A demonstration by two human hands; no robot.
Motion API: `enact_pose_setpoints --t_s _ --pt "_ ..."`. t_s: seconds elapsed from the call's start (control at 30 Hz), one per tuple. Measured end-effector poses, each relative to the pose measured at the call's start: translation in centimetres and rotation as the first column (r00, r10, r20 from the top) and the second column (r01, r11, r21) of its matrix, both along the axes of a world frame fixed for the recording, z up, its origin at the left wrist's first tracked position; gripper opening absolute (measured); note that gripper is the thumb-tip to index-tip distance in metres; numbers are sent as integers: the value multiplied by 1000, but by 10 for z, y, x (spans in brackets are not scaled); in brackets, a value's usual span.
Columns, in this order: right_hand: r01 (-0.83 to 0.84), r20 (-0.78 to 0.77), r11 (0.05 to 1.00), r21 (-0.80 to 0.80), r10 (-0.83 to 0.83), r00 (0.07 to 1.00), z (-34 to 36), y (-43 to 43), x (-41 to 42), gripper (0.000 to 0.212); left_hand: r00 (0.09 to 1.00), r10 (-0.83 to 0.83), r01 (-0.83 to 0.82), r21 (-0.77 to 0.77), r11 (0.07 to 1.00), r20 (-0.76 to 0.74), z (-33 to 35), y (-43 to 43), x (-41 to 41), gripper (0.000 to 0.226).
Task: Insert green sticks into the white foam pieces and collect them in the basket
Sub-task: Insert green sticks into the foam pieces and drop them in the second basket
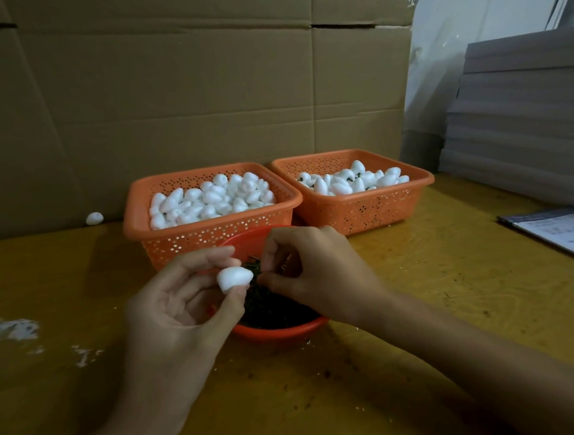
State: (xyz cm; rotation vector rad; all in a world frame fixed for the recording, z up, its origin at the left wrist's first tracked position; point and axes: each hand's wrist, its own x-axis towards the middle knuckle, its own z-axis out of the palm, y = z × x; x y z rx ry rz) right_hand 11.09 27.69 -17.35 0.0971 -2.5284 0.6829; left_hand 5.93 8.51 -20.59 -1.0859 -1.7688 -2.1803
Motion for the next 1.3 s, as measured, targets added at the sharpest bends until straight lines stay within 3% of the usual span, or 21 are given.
enact_pose_setpoints --t_s 0.1,0.27,0.5,0.63,0.77,0.9,1.1,1.3 --pt "3 -6 1000 0 -3 1000 0 0 0 14 998 3 -4 -14 1000 -55 1 1 2 29" --pt "10 -18 1000 17 -9 1000 -2 0 0 16 1000 -21 21 6 1000 13 1 2 4 25" --pt "-7 -21 1000 7 7 1000 -3 0 -2 17 999 -13 13 -17 1000 -41 0 3 4 22" --pt "0 -21 1000 16 1 1000 -4 1 -2 17 999 -15 15 10 1000 -34 1 2 2 24" --pt "-1 -26 1000 26 1 1000 -4 1 -2 17 999 -20 20 10 1000 -28 0 2 1 41" --pt "4 -33 1000 25 -3 999 -5 1 -2 16 993 1 -5 -28 1000 -118 -1 1 0 31" --pt "8 -49 999 36 -6 999 -5 0 -3 16 973 43 -59 -62 996 -226 -4 3 1 32" --pt "-9 -46 998 54 12 999 -5 1 -2 15 980 58 -72 -68 995 -188 -3 3 1 41"
